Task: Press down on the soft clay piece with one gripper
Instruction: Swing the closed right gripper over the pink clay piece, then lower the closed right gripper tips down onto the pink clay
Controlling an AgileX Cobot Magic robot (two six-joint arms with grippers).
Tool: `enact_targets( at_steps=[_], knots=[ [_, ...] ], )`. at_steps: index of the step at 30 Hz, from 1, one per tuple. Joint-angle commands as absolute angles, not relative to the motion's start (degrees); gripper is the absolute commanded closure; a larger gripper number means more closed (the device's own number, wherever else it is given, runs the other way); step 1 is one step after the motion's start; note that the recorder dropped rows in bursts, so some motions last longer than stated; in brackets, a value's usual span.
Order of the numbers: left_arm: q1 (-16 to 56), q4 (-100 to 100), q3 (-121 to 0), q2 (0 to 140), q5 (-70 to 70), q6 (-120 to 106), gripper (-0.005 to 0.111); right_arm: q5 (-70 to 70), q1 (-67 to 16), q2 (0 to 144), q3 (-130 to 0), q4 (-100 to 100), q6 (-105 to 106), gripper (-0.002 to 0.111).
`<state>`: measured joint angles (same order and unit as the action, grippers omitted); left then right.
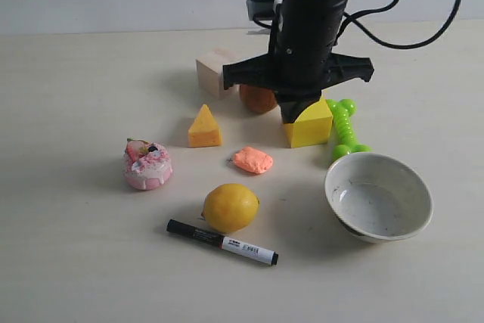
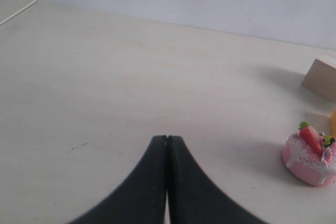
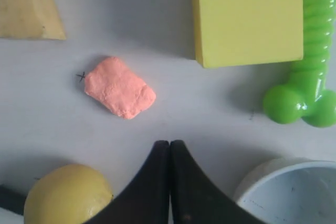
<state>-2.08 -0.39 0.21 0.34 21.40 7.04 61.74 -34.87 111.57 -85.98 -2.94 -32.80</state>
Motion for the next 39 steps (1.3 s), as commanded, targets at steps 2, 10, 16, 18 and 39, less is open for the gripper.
enact_targets(
  at_steps=[2, 10, 16, 18, 39],
  knots=[
    [-1.8, -0.5, 0.0, 0.0, 20.9, 7.1, 0.107, 64.3, -35.3, 117.1, -89.5, -3.5, -34.7, 0.108],
    [-1.8, -0.5, 0.0, 0.0, 20.9, 7.1, 0.107, 62.4, -35.3, 118.9, -90.2, -1.3, -35.8, 0.108],
    [-1.8, -0.5, 0.0, 0.0, 20.9, 7.1, 0.107, 60.2, -35.3, 118.9, -90.2, 1.0, -34.5, 0.108],
    [-1.8, -0.5, 0.0, 0.0, 20.9, 7.1, 0.107, 59.4, -35.3, 118.9, -90.2, 1.8, -34.5, 0.108],
    [-1.8, -0.5, 0.0, 0.0, 20.9, 7.1, 0.107, 58.6, -36.6, 118.9, -90.2, 4.3, -36.1, 0.108]
  ],
)
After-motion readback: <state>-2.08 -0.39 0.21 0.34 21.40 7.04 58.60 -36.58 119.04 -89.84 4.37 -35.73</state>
